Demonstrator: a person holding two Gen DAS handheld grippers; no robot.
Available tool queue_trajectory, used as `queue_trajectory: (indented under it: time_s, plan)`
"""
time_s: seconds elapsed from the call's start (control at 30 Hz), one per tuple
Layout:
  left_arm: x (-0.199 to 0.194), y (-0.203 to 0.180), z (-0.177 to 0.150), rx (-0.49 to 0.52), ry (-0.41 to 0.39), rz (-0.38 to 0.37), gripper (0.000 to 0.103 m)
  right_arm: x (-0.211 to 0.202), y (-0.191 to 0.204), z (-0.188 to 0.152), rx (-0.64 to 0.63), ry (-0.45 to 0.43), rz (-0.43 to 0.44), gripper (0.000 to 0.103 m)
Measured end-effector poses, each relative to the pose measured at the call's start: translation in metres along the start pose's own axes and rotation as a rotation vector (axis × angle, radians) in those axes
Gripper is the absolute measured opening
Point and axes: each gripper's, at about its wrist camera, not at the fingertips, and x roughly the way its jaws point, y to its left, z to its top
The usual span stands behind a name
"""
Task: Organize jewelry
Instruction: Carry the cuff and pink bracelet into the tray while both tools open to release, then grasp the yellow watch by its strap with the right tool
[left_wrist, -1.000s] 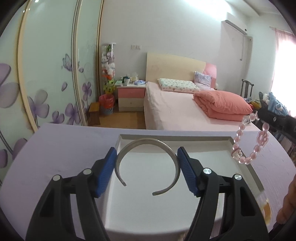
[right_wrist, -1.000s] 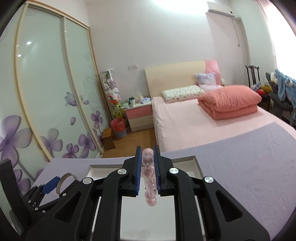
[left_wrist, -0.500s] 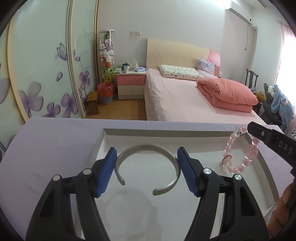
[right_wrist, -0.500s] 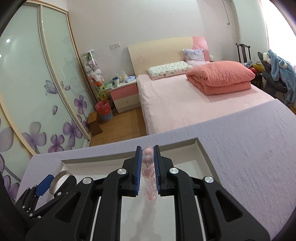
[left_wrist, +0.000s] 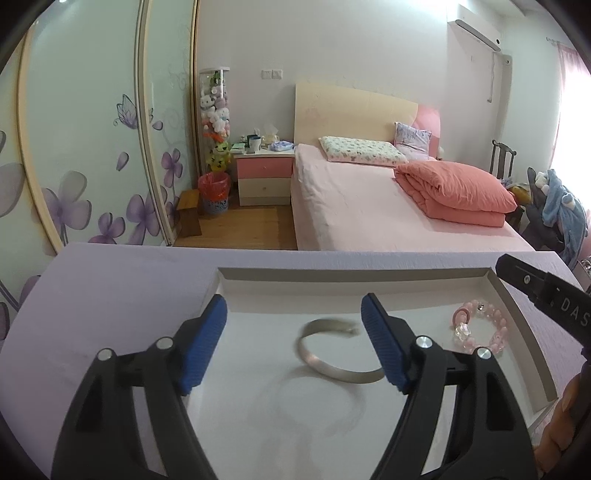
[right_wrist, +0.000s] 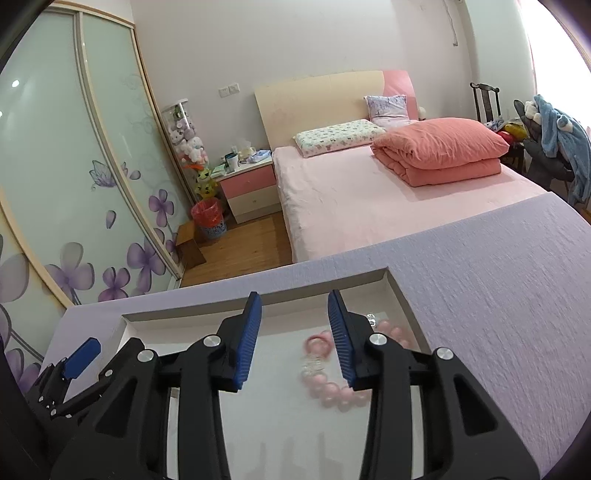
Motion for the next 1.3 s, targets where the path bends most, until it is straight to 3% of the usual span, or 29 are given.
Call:
queue_trajectory:
  time_s: [0.33, 0.67, 1.03, 1.3]
  plan:
    - [-0.030, 0.010, 0.006, -0.004, -0.040, 0.025, 0.074, -0.027, -0.003, -0.008, -0.010, -0.021, 0.013, 0.039]
    - [-0.077, 0.033, -0.011, -0.031, -0.073, 0.033, 0.074, -0.066, -0.017, -0.026, -0.038, -0.043, 0.030, 0.039]
    - [-0.133, 0.053, -0.050, -0.050, -0.125, 0.032, 0.074, -0.104, -0.037, -0.055, -0.073, -0.085, 0.024, 0.045]
    - [-0.159, 0.055, -0.090, -0.035, -0.117, 0.009, 0.077, -0.110, -0.064, -0.085, -0.065, -0.018, -0.001, 0.045]
